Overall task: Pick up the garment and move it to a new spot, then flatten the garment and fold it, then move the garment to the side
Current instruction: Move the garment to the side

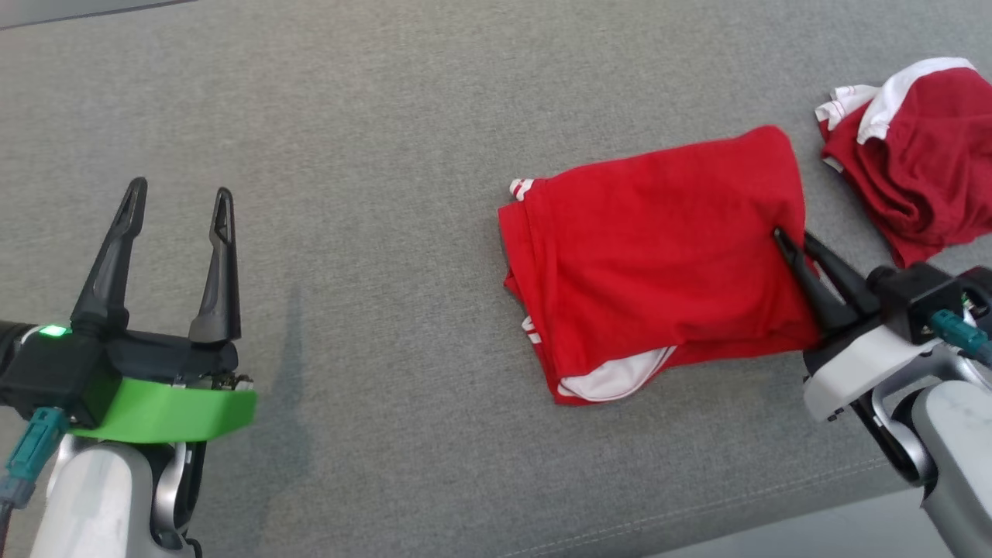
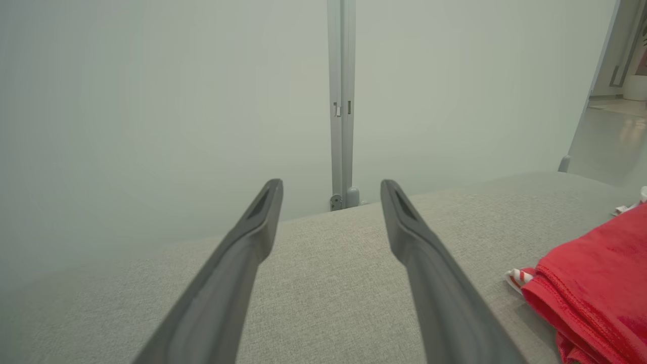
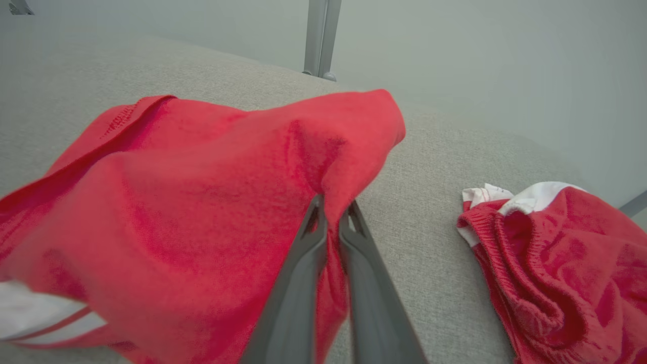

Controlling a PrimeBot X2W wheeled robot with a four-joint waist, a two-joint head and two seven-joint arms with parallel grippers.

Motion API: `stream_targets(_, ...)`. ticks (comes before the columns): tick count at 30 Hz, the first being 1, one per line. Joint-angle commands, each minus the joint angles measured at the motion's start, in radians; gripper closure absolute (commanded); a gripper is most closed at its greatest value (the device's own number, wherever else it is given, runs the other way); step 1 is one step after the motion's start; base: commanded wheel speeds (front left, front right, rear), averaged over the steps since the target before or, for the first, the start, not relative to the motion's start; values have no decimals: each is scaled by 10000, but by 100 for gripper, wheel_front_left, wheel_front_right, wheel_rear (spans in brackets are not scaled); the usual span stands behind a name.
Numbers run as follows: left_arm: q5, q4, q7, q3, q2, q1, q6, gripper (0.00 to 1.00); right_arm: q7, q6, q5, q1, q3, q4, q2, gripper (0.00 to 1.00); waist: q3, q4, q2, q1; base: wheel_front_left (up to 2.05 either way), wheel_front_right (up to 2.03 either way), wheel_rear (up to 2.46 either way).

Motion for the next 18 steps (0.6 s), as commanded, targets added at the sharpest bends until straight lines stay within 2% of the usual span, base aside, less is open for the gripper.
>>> stream_targets(1,84,-218,155,64,217,-242,38,0,24,-15,-140,-417,-95,-201,-272,100,1033,-1019,-1,0,0,0,0)
stream_targets(4,130,-408,229,57,290,-317,50,0,42,-15,-210,-658,-283,-344,-570,100,1271,-1169,-1,0,0,0,0)
stream_targets(9,214,-854,489,71,552,-493,45,0,120,-17,-285,-1282,-989,-366,-1463,100,1863,-1503,-1,0,0,0,0)
stream_targets(15,299,-1315,808,-56,814,-842,-18,0,95,-17,-152,-2086,-1916,449,-2377,100,2527,-1526,-1,0,0,0,0)
stream_targets(18,294,-1417,876,-159,903,-1038,-47,0,31,-17,-64,-2471,-2304,1175,-2506,100,2796,-1417,-1,0,0,0,0)
